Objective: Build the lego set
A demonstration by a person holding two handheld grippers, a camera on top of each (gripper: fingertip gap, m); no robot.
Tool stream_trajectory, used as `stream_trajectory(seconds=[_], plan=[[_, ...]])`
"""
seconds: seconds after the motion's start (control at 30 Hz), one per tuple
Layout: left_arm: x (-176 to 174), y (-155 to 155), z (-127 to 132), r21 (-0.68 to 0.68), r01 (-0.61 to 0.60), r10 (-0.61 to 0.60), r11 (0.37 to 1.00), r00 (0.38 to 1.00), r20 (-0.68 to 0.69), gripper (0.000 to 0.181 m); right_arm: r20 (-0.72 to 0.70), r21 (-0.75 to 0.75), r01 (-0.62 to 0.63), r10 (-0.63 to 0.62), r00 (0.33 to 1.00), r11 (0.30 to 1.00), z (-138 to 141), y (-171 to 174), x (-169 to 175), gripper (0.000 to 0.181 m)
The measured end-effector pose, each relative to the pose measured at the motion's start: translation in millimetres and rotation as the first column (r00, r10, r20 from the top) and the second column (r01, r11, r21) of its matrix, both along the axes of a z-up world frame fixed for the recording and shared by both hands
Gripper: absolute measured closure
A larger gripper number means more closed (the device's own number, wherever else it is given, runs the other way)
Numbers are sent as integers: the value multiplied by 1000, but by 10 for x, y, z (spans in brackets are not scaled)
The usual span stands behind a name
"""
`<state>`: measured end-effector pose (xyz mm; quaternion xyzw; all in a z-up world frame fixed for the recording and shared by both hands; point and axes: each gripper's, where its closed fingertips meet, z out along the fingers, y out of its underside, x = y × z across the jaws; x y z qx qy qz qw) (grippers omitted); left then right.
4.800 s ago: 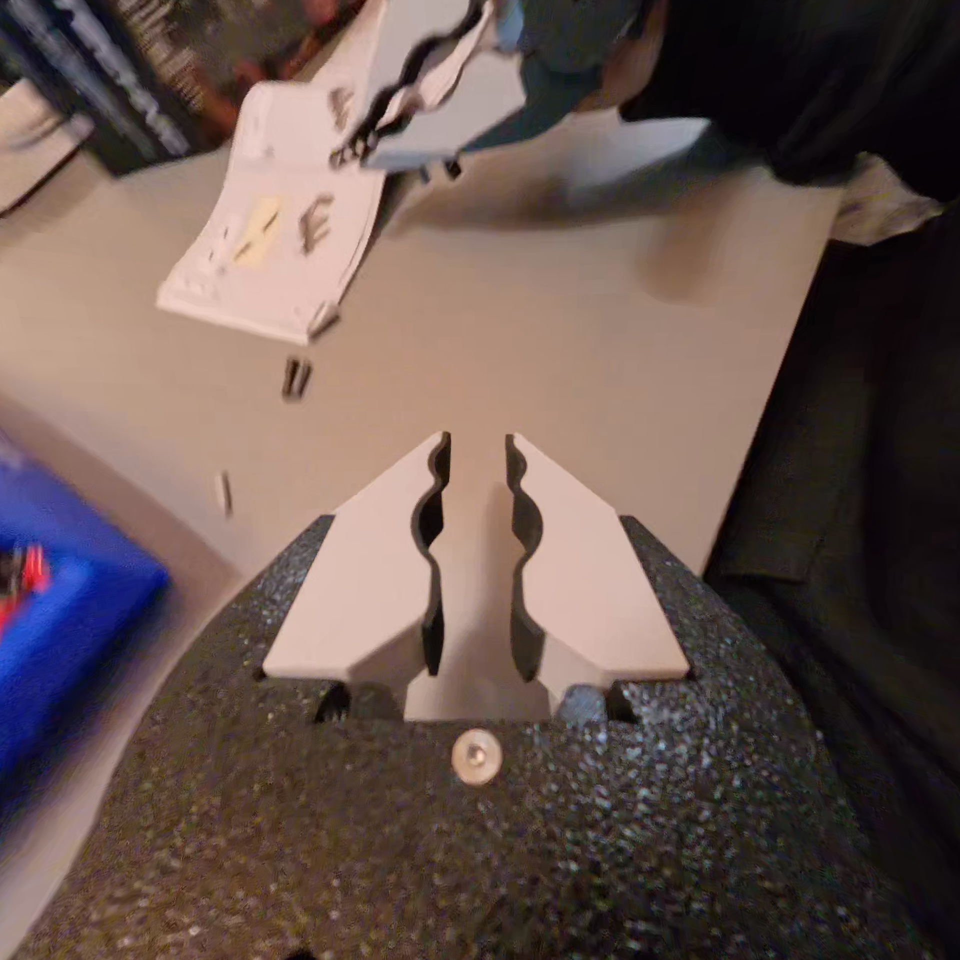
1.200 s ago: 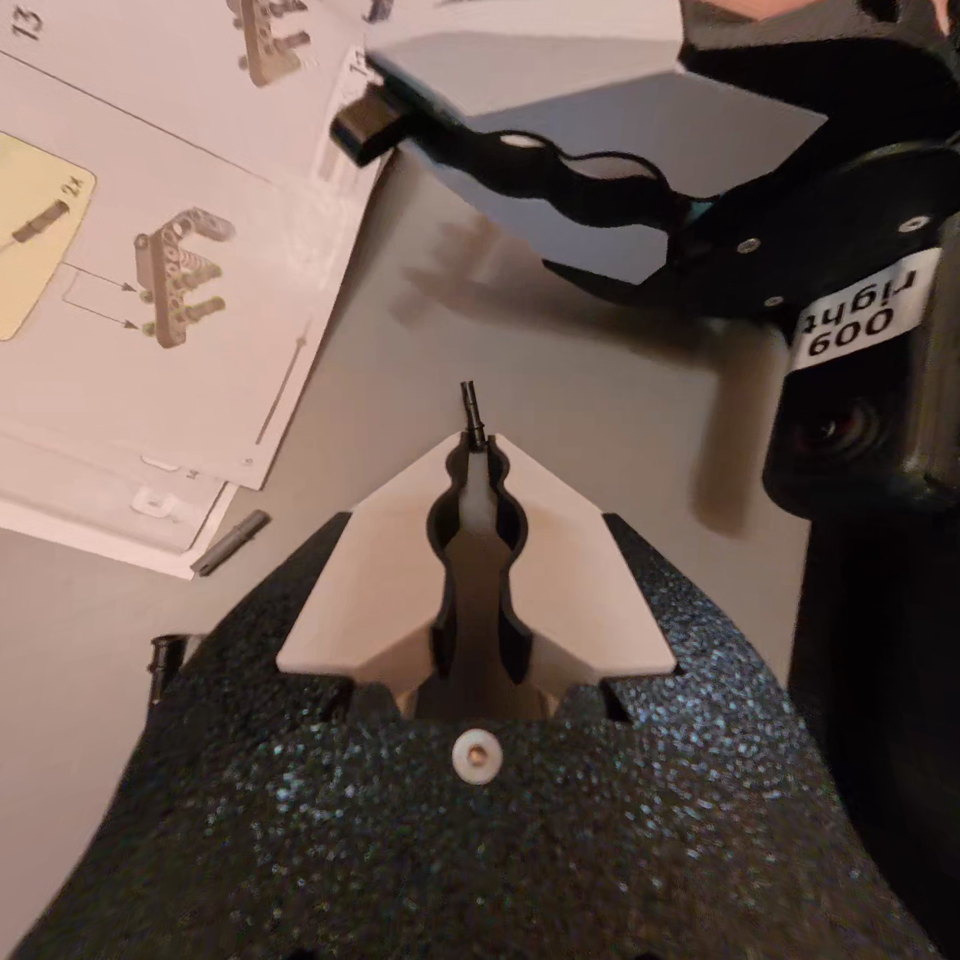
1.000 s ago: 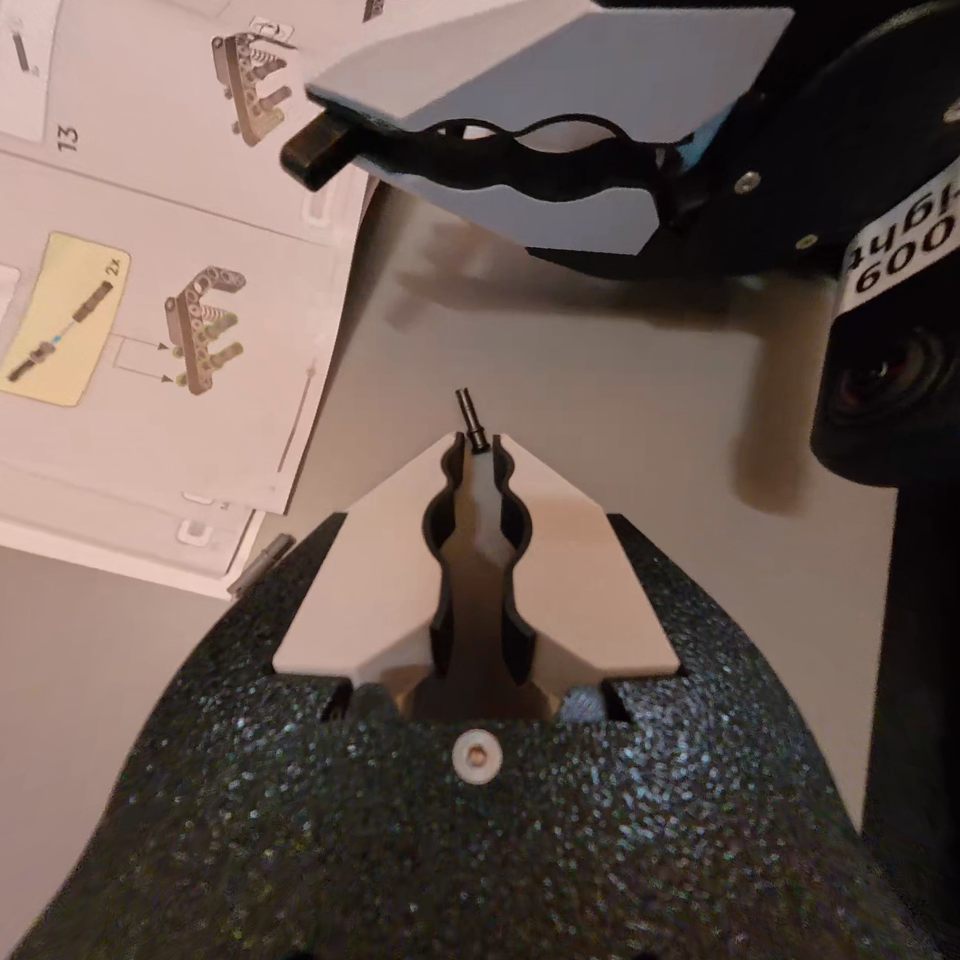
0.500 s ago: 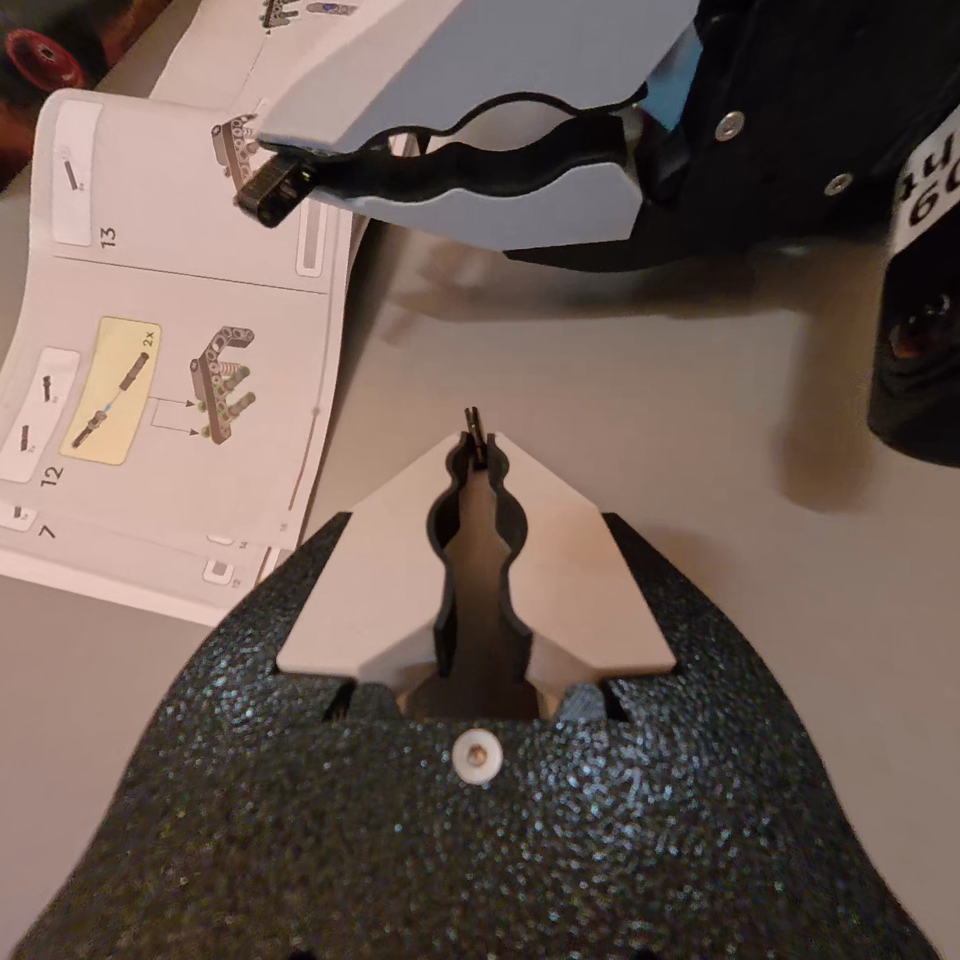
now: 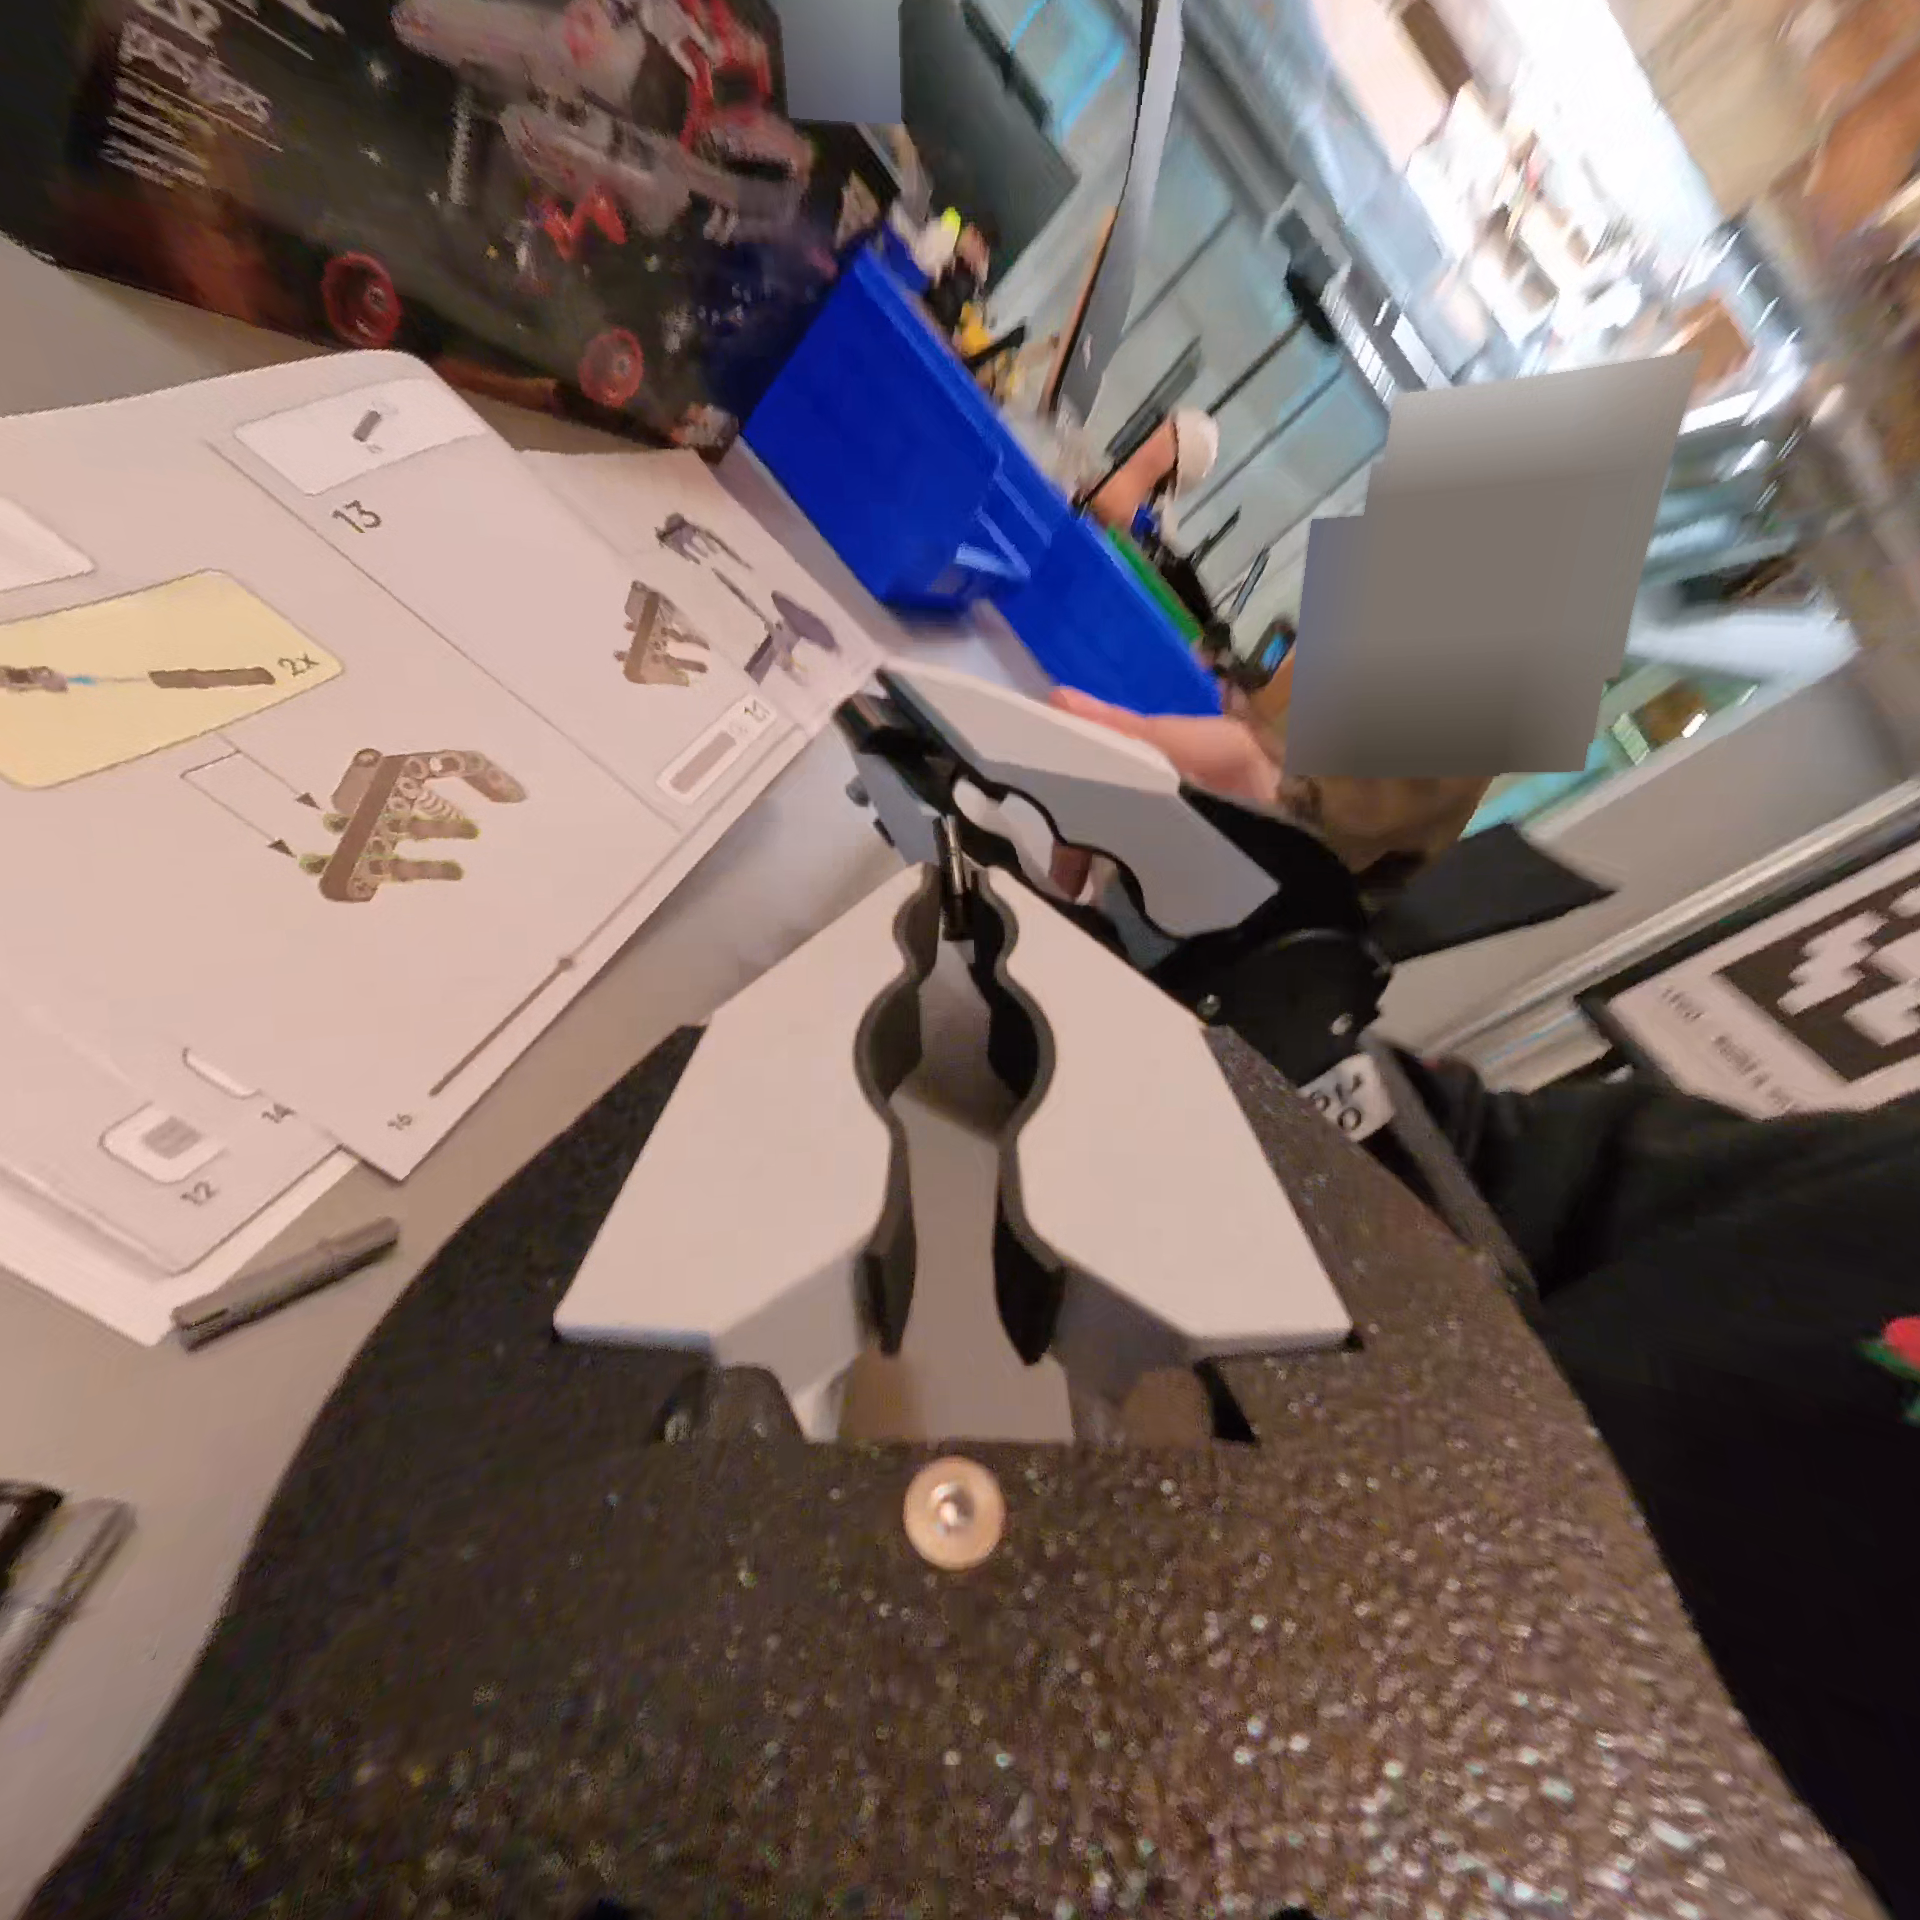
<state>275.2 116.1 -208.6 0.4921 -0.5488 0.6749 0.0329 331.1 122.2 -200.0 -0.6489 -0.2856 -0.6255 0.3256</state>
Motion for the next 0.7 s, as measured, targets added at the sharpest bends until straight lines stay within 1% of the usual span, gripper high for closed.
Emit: stream_trajectory(seconds=[0.07,0.13,0.23,0.4,0.5,0.7], plan=[[36,52,58,-106,-42,40,993,999,-18,178,-12,16,7,-7,1000,1000,18,-4,7,177],[46,66,85,-204,-55,45,978,998,-50,178,1,23,13,-13,1000,1000,37,-8,16,177],[53,39,93,-294,-69,46,953,995,-84,177,21,29,15,-15,1000,999,55,3,0,177],[91,95,113,-329,-125,100,936,991,-92,178,54,35,1,-3,999,999,80,24,-52,178],[102,111,102,-345,-135,106,929,989,-101,178,66,24,4,-6,998,1000,73,34,-62,178],[114,124,91,-414,-191,141,890,979,-148,178,134,-16,45,-43,990,999,63,35,-47,177]])
